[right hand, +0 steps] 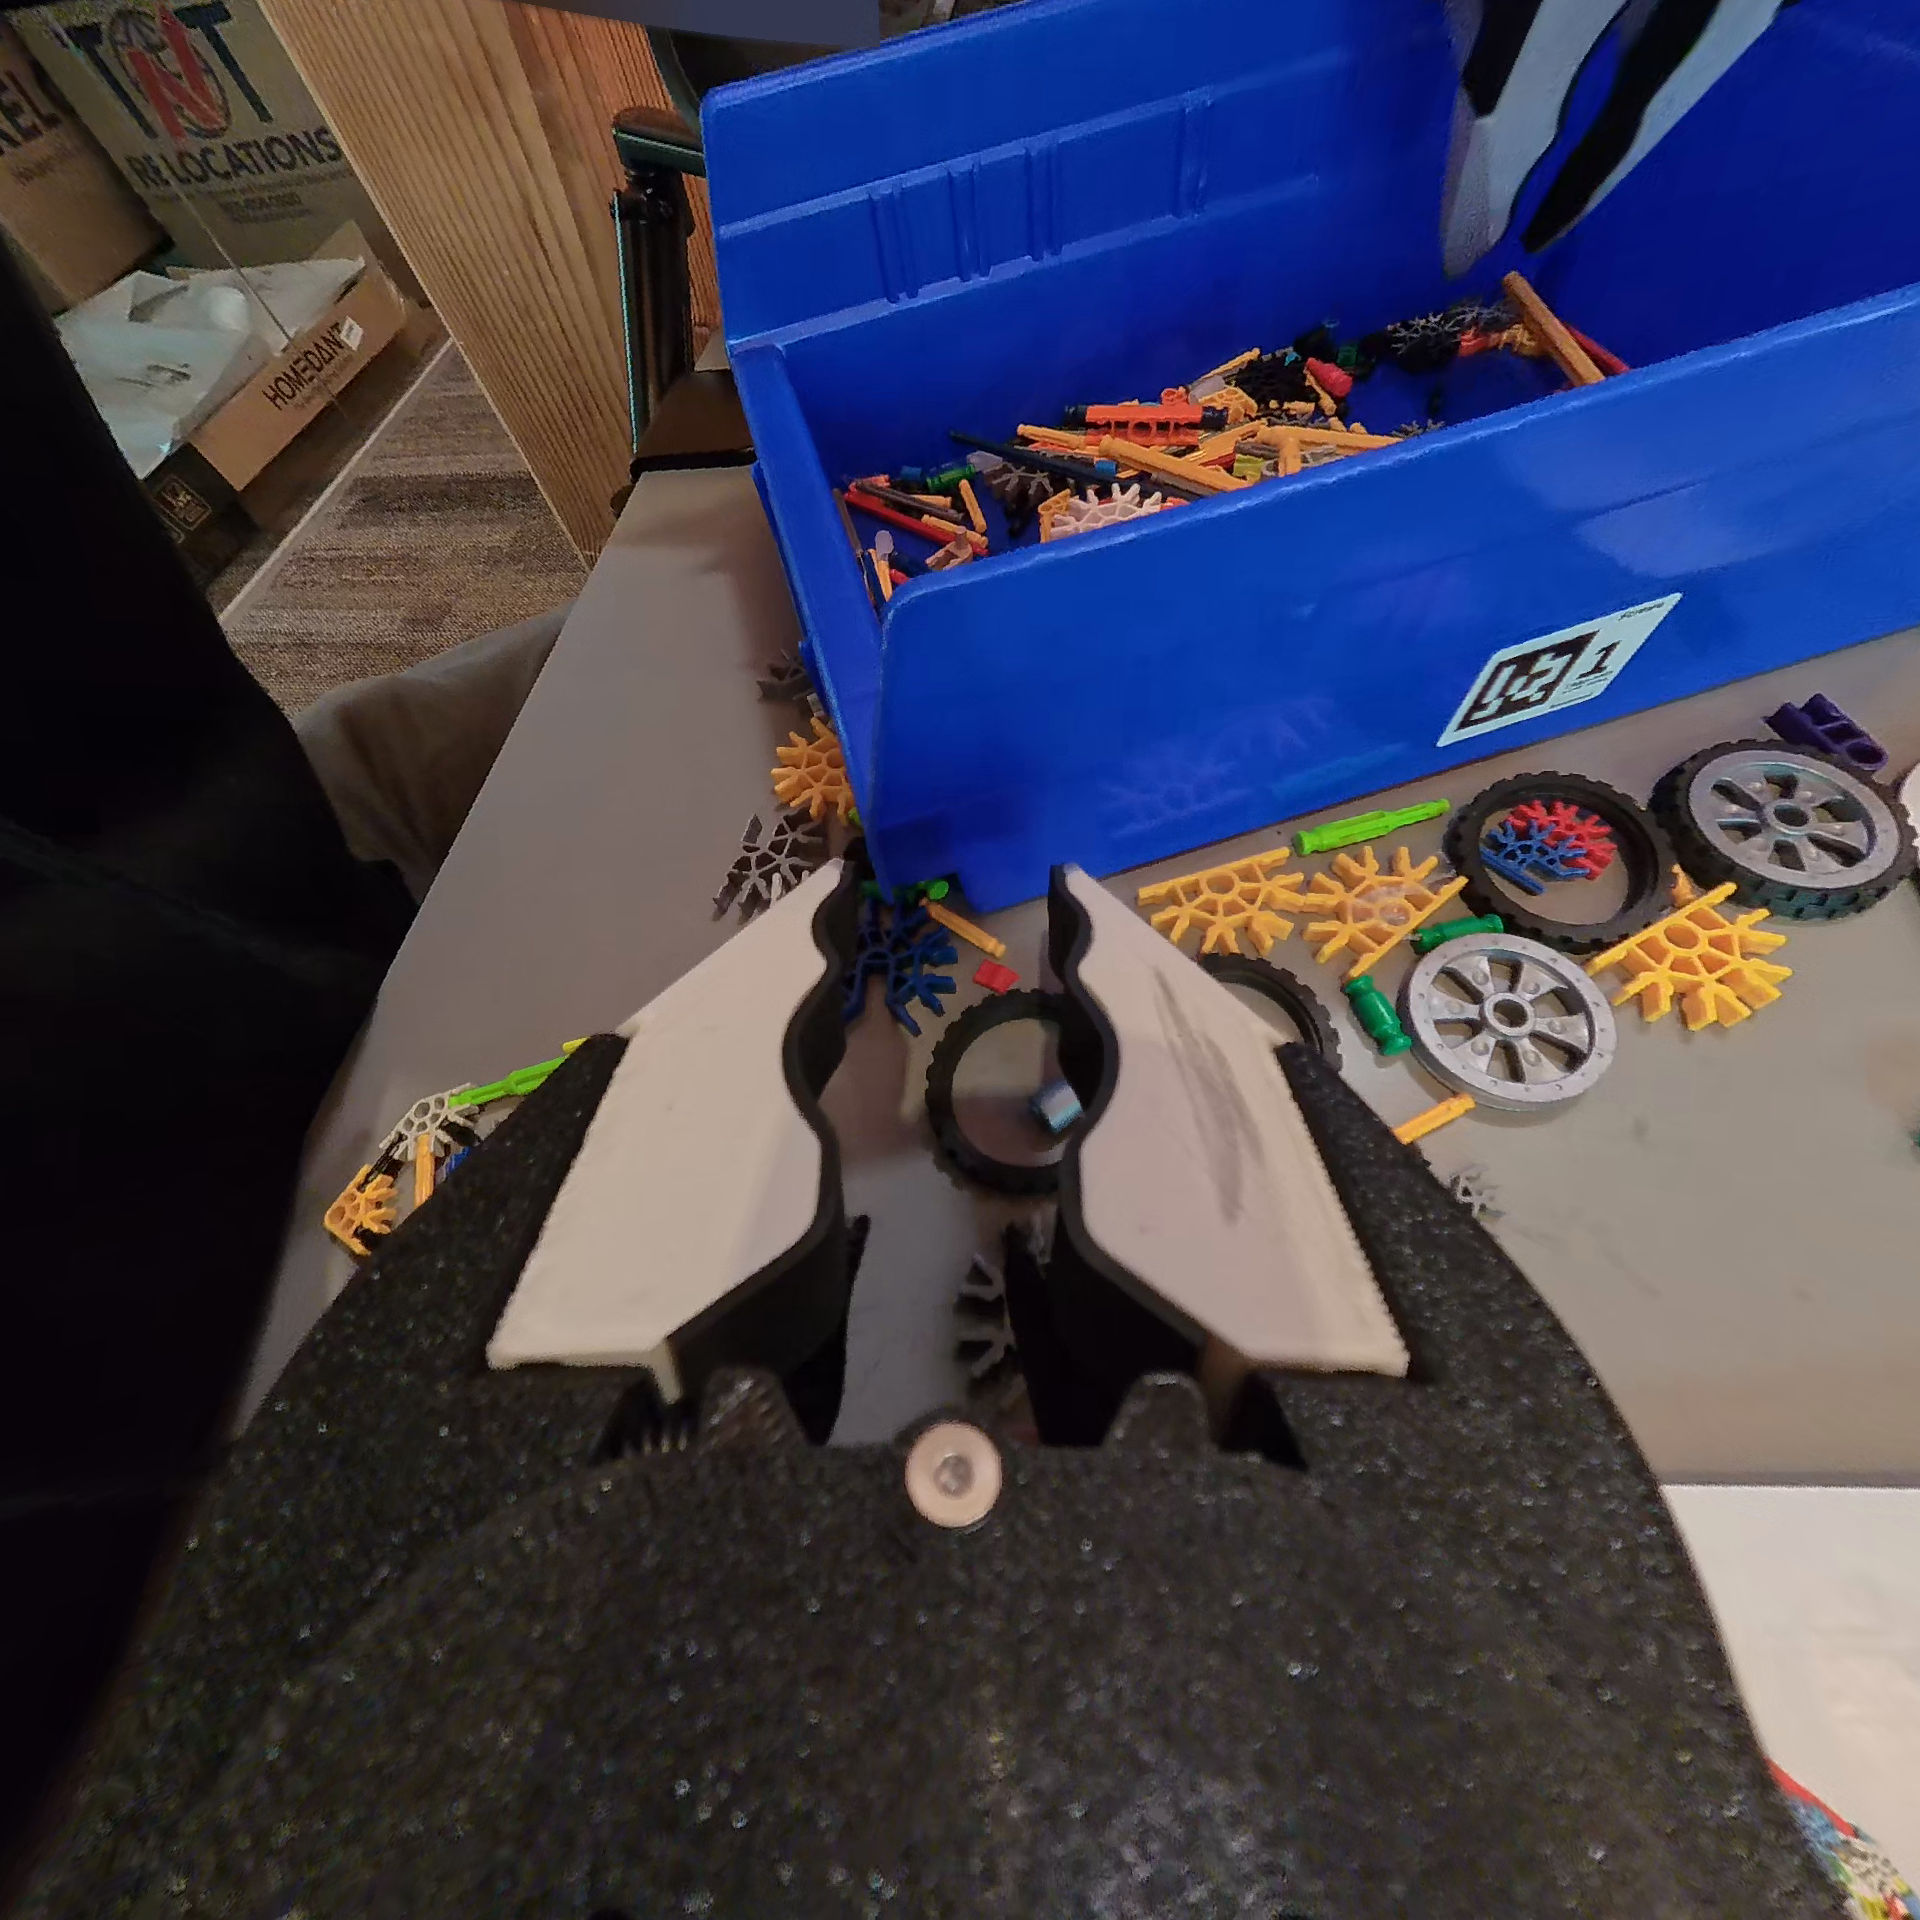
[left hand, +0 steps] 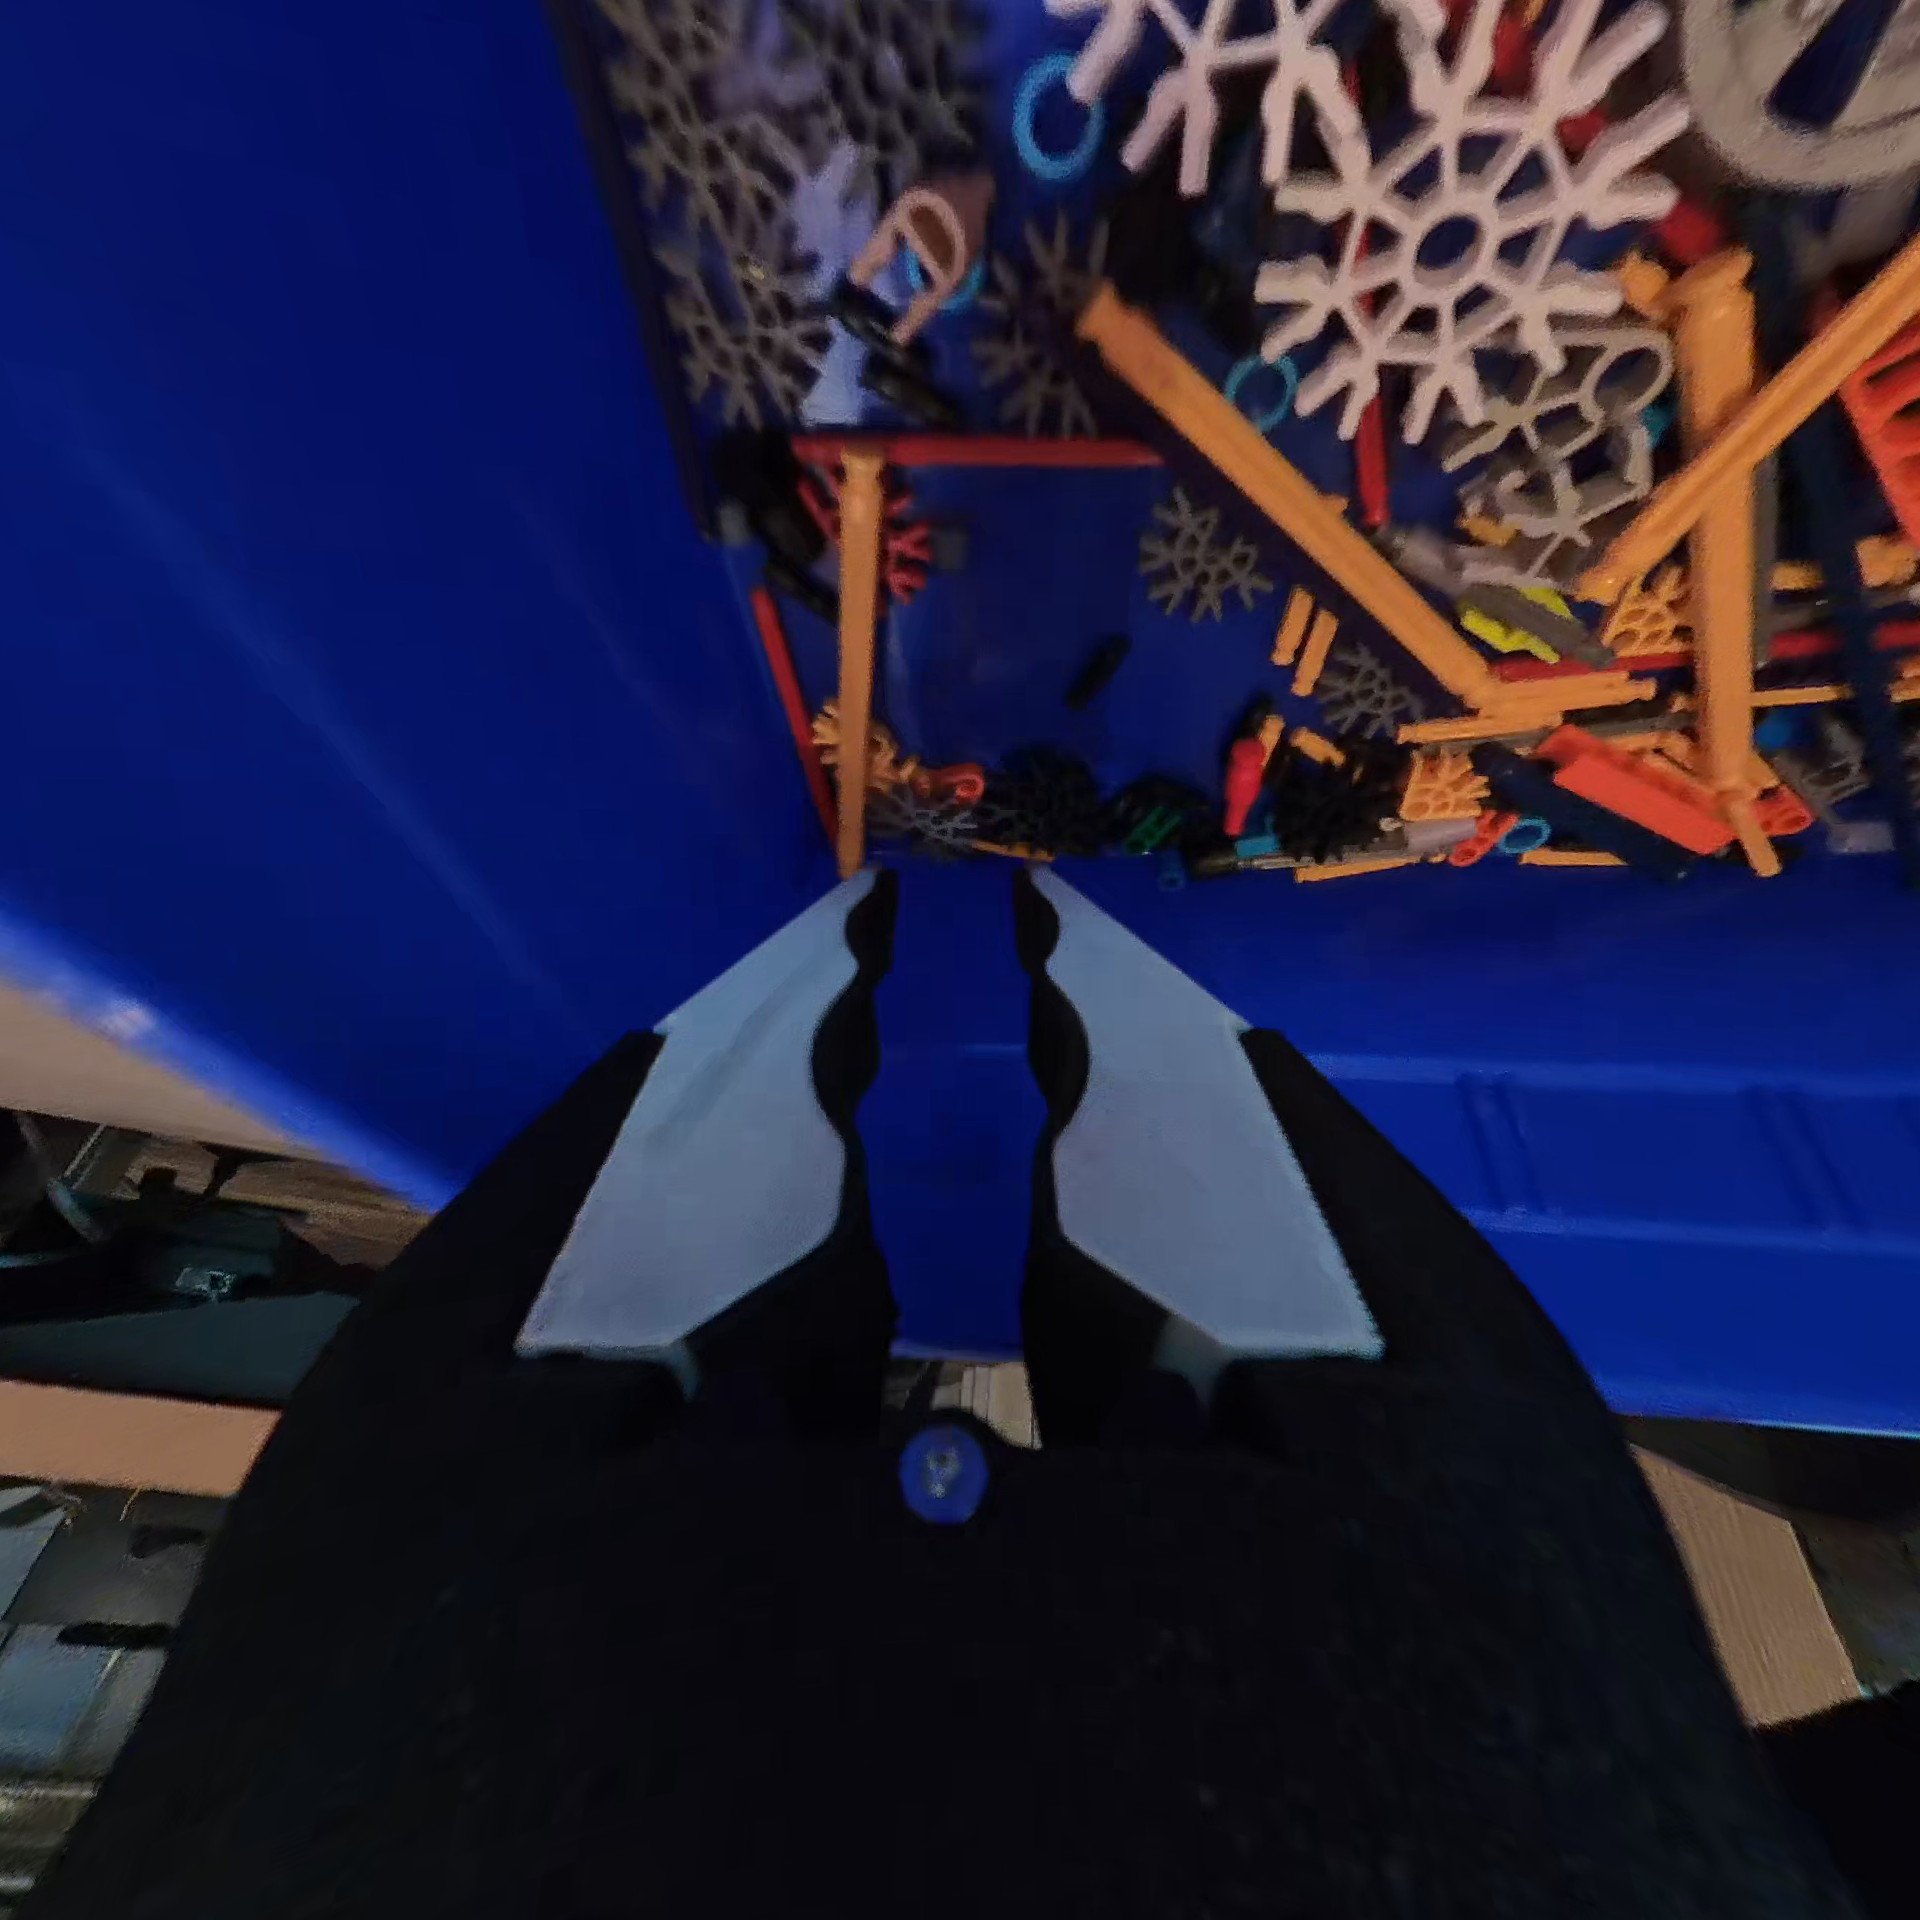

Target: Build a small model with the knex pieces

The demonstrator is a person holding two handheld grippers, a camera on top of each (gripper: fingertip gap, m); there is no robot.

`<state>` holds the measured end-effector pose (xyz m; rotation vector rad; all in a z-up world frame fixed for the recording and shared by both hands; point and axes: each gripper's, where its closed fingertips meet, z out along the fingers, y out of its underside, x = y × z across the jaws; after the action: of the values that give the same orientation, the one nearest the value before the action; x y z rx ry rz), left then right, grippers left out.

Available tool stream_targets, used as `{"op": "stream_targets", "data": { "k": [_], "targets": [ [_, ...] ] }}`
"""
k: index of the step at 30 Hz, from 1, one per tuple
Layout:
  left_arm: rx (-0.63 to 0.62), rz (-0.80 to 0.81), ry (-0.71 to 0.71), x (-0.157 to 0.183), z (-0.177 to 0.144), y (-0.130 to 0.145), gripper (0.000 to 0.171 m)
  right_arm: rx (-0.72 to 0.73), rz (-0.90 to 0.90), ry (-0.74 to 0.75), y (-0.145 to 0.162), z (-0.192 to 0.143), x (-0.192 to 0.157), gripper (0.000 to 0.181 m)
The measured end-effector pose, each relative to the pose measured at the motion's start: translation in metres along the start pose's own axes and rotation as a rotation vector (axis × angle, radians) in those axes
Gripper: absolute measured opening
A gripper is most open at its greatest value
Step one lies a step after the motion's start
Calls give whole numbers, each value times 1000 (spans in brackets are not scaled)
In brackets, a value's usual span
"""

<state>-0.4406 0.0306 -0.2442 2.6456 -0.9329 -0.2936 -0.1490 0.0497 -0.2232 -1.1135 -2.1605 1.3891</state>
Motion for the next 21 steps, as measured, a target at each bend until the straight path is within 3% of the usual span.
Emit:
{"op": "stream_targets", "data": {
  "k": [5,10,16,21],
  "targets": [
    [-18,29,7,6,14,-7,16,1,1,0,0,0,0,35],
    [205,14,-30,-2,-9,-41,19,3,4,-2,0,-1,0,35],
    [89,35,42,21,-5,-9,13,2,5,-3,0,-1,0,35],
    [-15,61,63,34,6,1,5,0,-1,-2,0,-1,0,35]
  ]
}}
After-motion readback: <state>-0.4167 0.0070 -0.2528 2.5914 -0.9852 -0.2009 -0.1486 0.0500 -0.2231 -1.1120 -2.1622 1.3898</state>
